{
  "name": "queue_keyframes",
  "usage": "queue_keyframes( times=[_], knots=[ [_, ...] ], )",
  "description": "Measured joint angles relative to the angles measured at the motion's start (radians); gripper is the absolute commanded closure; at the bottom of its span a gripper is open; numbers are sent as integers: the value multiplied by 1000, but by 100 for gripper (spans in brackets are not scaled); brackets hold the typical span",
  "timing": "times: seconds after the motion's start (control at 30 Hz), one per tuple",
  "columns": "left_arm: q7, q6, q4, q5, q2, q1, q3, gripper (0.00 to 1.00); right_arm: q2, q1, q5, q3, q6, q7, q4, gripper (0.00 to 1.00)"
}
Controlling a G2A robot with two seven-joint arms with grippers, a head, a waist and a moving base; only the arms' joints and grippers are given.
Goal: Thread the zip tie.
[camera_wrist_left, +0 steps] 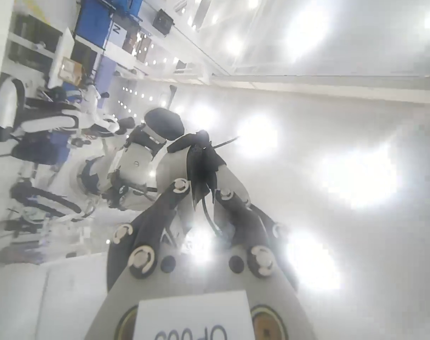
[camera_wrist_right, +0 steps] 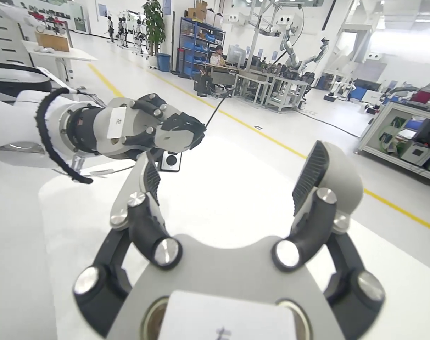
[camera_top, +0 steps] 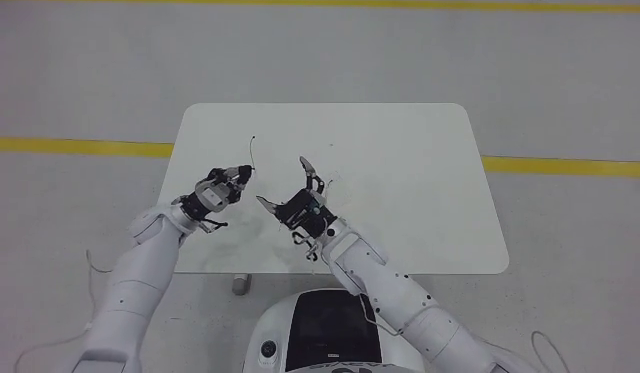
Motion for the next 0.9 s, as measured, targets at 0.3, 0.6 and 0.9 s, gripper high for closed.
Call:
queue_keyframes(
  times=[0.3,0.6,0.9],
  knots=[
    [-13,10,5,-15,-1,-17,12,100,2,20,0,-30,47,-4,16,0],
    [13,53,14,-156,4,-14,86,100,-2,41,0,-65,111,-4,40,0],
    [-11,53,54,-249,28,-47,176,100,-10,68,0,-110,162,-14,69,24]
  ],
)
